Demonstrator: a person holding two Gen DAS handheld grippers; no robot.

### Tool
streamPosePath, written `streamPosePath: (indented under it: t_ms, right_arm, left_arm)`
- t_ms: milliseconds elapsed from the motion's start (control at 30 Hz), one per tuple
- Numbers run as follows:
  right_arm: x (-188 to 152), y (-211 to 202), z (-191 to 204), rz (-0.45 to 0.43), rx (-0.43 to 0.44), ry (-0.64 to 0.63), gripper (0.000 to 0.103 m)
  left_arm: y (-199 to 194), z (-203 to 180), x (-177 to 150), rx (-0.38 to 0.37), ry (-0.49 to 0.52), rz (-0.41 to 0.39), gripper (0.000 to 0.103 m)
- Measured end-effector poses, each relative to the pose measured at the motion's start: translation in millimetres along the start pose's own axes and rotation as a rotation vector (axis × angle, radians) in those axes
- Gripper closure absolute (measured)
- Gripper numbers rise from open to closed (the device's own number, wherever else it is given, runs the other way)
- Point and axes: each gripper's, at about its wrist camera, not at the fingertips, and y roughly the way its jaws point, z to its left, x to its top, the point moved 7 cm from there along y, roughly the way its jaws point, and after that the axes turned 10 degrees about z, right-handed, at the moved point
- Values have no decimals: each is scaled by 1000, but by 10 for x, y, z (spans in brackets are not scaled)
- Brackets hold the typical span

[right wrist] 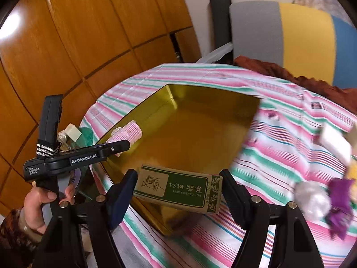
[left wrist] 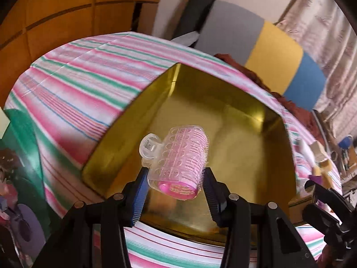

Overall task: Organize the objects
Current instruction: 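Carry the pink roller to the tray with left while right carries the tea box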

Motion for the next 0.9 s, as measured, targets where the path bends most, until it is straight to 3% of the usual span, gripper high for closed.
streamPosePath:
  t_ms: [233,433,600,900]
  right_arm:
    - [128,386,166,57,2,-20,28]
    - [161,606,212,98,4,-17,28]
    - [141,742,220,124,9,-6,28]
    - [232,1006,440,150,53,-1,26]
  left_arm:
    - [93,140,31,37,-28,26,53]
    - [-1,283,60,-5,-124,50,52]
    - [-307,469,148,-7,-232,-42,49]
    - [-584,397,158,-74,-245,-108,47]
